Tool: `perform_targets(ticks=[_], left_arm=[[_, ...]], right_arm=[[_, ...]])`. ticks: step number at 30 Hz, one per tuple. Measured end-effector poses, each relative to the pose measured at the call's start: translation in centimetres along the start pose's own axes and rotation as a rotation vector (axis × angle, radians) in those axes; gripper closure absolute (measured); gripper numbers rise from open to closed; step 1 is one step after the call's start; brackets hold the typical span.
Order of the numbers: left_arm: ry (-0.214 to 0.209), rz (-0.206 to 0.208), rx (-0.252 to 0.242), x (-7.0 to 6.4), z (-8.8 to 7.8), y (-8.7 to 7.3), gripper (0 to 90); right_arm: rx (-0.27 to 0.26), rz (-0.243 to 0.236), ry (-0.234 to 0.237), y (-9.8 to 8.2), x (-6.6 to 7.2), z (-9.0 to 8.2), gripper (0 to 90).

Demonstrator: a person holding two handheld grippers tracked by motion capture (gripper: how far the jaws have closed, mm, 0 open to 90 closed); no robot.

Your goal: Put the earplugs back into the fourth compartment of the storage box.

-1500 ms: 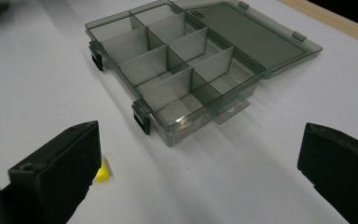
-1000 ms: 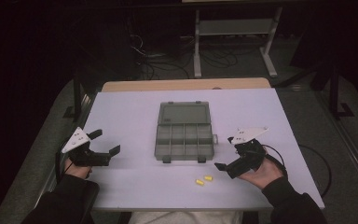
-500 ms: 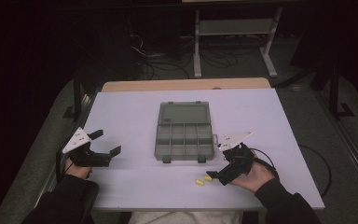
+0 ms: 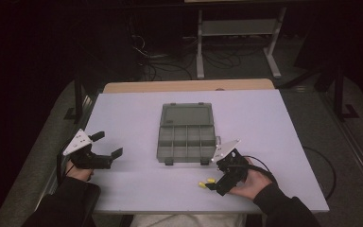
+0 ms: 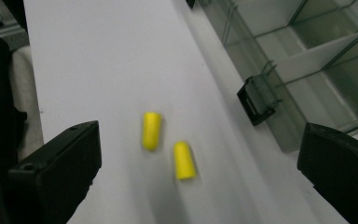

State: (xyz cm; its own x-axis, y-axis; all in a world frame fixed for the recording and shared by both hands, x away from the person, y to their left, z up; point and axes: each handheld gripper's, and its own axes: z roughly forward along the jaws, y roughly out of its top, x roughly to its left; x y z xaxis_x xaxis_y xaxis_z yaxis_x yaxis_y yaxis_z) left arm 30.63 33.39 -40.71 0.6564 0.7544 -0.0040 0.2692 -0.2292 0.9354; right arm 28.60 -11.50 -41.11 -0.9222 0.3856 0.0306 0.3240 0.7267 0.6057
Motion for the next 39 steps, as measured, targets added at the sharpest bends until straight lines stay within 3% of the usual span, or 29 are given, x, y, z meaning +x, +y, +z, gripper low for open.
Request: perform_targets(ticks=[9, 27, 39], left_arm=[[-0.001, 0.001, -0.001, 0.0, 0.0, 0.0, 0.0], [0.0, 0.003, -0.004, 0.0, 0.0, 0.0, 0.0], [0.006, -0.009, -0.029, 0.0, -0.2, 0.1, 0.0]], right_arm=[[0.081, -0.013, 0.056, 0.0, 0.1, 0.9, 21.4], [0.159, -0.036, 0.031, 0.1, 0.5, 2.1, 76.8], [0.128, -0.012, 0.013, 0.4, 0.2, 1.2, 79.9]])
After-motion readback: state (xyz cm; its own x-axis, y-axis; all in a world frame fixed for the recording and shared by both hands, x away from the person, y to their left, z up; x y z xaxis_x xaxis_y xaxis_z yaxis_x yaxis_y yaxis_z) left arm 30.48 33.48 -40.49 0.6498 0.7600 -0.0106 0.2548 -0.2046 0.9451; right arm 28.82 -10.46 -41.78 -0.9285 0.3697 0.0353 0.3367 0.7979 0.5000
